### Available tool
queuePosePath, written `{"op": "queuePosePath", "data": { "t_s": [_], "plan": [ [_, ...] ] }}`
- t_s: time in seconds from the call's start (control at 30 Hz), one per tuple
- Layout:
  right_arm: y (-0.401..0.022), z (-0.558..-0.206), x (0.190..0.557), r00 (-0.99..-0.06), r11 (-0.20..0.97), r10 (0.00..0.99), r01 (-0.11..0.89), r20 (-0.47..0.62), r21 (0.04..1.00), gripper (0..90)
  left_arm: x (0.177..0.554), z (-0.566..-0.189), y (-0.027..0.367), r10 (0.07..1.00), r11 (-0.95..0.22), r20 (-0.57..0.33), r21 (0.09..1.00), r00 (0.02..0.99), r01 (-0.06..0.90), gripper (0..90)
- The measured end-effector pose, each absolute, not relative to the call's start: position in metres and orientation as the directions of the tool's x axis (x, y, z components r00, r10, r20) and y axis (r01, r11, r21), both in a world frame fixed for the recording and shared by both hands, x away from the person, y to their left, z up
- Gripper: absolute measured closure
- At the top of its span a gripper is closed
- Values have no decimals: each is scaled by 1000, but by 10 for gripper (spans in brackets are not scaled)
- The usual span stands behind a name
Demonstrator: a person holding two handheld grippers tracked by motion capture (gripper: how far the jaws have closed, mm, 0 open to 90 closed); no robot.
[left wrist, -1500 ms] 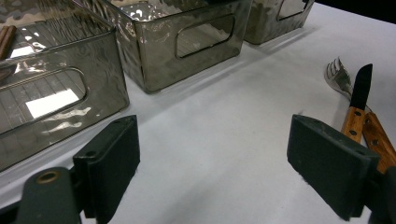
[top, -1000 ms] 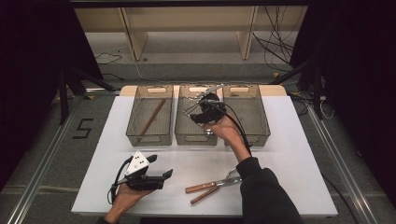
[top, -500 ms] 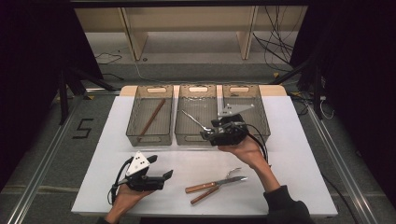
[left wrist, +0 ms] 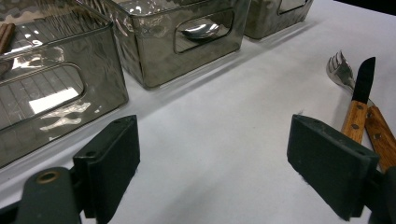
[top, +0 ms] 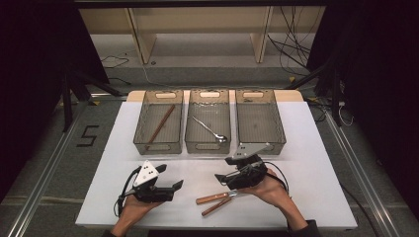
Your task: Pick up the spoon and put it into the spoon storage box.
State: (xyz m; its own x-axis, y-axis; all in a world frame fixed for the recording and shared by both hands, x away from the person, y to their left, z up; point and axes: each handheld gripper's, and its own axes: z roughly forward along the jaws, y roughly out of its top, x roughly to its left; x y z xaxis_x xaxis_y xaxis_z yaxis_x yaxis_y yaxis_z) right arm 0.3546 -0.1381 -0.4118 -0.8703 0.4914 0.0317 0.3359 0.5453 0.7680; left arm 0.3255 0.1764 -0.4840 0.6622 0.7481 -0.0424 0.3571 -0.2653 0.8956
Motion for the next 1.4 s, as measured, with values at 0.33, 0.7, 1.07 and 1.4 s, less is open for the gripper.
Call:
{"op": "queuePosePath", "data": {
  "t_s": [0.33, 0.7, 1.07, 1.4],
  "plan": [
    [-129, -421, 348, -909, 612, 417, 299, 23, 732, 356, 325, -484, 177, 747, -270, -35, 896, 664, 352, 171],
    [-113, -447, 350, -949, 755, 314, 252, 3, 605, 340, 325, -484, 175, 747, -277, -28, 895, 664, 349, 171],
    [-102, -458, 349, -959, 812, 284, 234, -12, 535, 343, 325, -484, 175, 744, -289, -20, 891, 668, 349, 171],
    [-100, -459, 349, -960, 819, 280, 230, -17, 525, 357, 325, -484, 175, 746, -280, -27, 894, 666, 350, 171]
  ]
}}
